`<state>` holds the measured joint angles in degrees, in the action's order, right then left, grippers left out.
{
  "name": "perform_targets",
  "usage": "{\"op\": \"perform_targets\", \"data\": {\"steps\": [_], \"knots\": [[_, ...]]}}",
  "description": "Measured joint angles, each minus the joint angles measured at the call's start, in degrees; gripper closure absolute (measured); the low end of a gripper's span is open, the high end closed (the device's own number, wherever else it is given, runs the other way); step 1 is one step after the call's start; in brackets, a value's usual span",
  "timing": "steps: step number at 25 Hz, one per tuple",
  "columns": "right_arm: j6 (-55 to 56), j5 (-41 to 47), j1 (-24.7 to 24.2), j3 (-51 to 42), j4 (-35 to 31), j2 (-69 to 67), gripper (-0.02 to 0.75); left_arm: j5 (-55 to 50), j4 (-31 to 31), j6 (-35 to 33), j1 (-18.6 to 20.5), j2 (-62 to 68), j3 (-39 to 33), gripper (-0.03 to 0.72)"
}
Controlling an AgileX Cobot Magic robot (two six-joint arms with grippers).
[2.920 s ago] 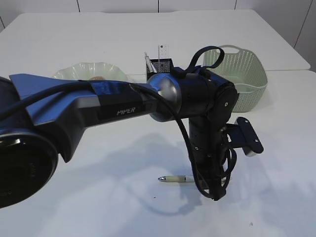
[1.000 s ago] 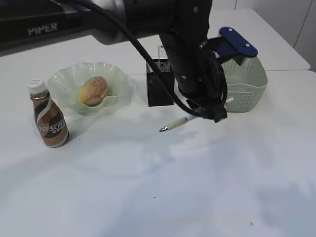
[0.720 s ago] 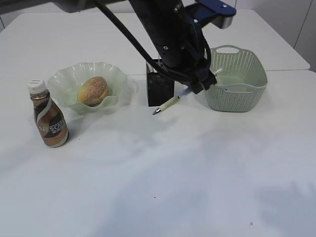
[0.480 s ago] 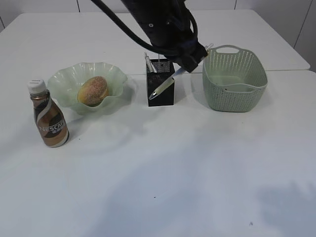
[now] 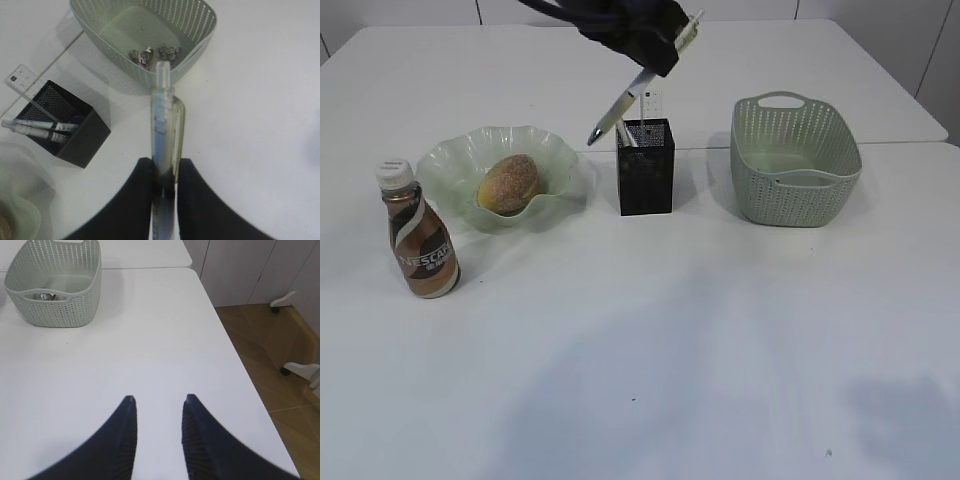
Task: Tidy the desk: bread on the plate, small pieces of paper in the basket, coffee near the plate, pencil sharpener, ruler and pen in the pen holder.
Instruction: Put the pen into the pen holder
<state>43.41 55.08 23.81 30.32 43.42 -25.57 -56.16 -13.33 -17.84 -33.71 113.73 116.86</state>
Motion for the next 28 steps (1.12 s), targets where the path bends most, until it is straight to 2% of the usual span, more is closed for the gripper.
{"op": "perform_targets", "data": {"steps": [11,16,22,28], "knots": [[0.0,0.0,0.0,0.0,0.0,0.0,0.477,-4.1,-1.6,0.0,2.6,-3.5,-0.1,0.617],[0.0,0.0,0.0,0.0,0.0,0.0,0.477,-4.9,-1.8,0.0,3.1,-6.1,-3.5,0.618],[0.0,0.1,0.0,0.0,0.0,0.0,0.477,-2.3,-1.8,0.1,4.6,-11.8,-11.8,0.618],[0.0,0.1,0.0,0.0,-0.2,0.0,0.477,11.5,-2.2,0.1,4.9,-18.3,-23.8,0.629]]}}
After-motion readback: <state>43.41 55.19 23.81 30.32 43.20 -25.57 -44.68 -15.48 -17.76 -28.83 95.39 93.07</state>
